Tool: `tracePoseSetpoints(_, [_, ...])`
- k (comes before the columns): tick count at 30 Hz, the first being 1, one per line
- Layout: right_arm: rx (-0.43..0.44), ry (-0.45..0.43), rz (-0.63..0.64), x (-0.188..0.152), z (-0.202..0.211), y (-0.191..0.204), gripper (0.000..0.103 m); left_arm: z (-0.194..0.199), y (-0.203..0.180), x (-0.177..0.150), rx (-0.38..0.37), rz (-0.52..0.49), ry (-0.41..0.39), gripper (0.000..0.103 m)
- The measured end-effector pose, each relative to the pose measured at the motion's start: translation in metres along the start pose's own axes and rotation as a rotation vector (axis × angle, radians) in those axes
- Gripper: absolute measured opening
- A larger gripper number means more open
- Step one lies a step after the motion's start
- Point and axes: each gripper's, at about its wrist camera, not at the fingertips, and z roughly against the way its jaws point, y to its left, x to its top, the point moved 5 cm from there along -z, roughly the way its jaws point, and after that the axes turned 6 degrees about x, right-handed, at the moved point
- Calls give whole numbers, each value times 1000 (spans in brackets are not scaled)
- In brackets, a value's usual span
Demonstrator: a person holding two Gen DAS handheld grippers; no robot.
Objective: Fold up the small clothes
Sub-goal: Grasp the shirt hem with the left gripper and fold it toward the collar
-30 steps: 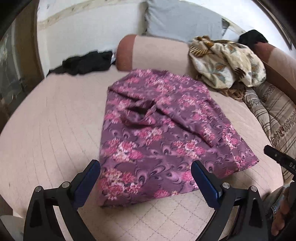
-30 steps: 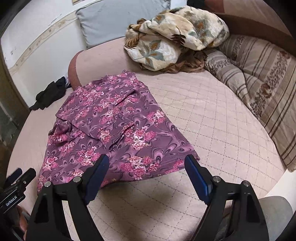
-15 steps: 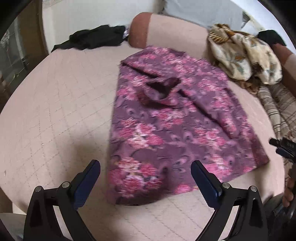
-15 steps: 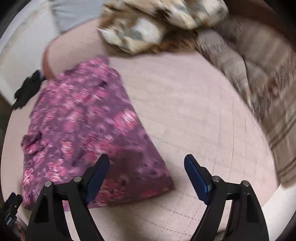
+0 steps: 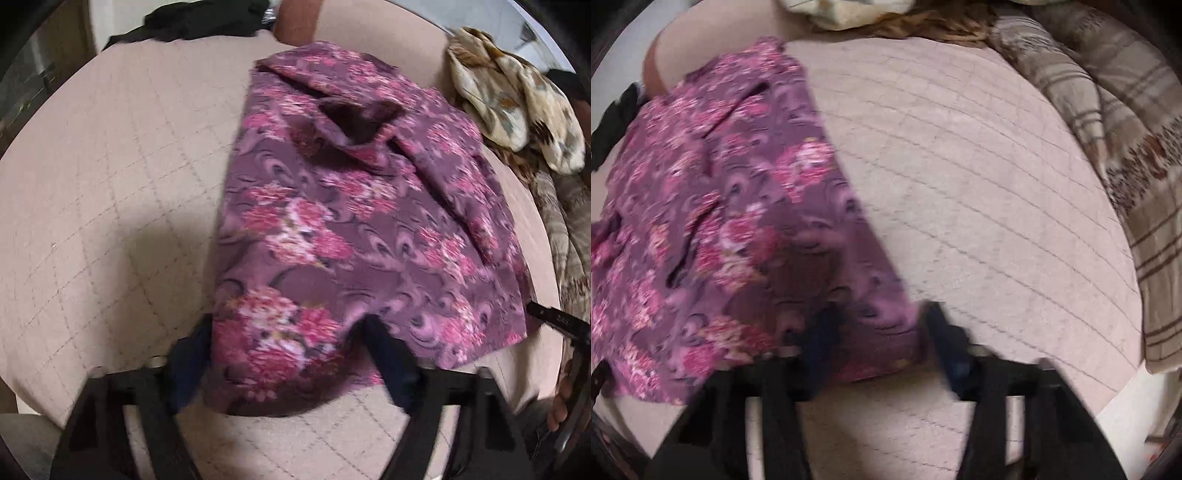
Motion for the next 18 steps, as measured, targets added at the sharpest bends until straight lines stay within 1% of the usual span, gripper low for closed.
tracePoseSetpoints(1, [-11, 0, 20, -1, 0, 3, 26, 1, -1, 0, 14, -11, -9, 68])
tracePoseSetpoints(2, [-30, 0, 48, -3, 0, 8, 21, 2, -2, -1, 20, -14, -14, 53])
tracePoseSetpoints(3, [-39, -2, 62, -3, 0, 10, 15, 2, 0, -1, 17, -3, -17, 39])
tracePoseSetpoints(4, [-36, -7, 69, -4, 2, 12, 11, 3, 2, 1, 10, 9, -18, 33])
tracePoseSetpoints(6, [-25, -18, 69, -5, 7, 13, 10, 3, 7, 1, -32, 47, -8, 11])
tracePoseSetpoints(8, [1, -19, 48, -7, 11, 10, 9, 2, 11, 0, -27, 63, -3, 8])
tracePoseSetpoints(10, [22, -23, 22, -6, 15, 6, 9, 3, 14, 0, -37, 75, -4, 6])
tracePoseSetpoints(11, [25, -27, 7, -6, 17, 2, 9, 6, 17, 0, -36, 85, -10, 6])
tracePoseSetpoints(14, [-1, -41, 0, -5, 23, -4, 8, 22, 24, 4, -40, 98, -40, 6])
tracePoseSetpoints(15, [3, -44, -1, -4, 24, -6, 8, 28, 26, 4, -45, 91, -33, 6])
tracePoseSetpoints(17, [25, -56, -7, -1, 31, -11, 8, 38, 33, 5, -88, 110, -7, 6])
tracePoseSetpoints(18, [50, -63, -19, 1, 37, -14, 8, 42, 39, 4, -111, 126, 5, 6])
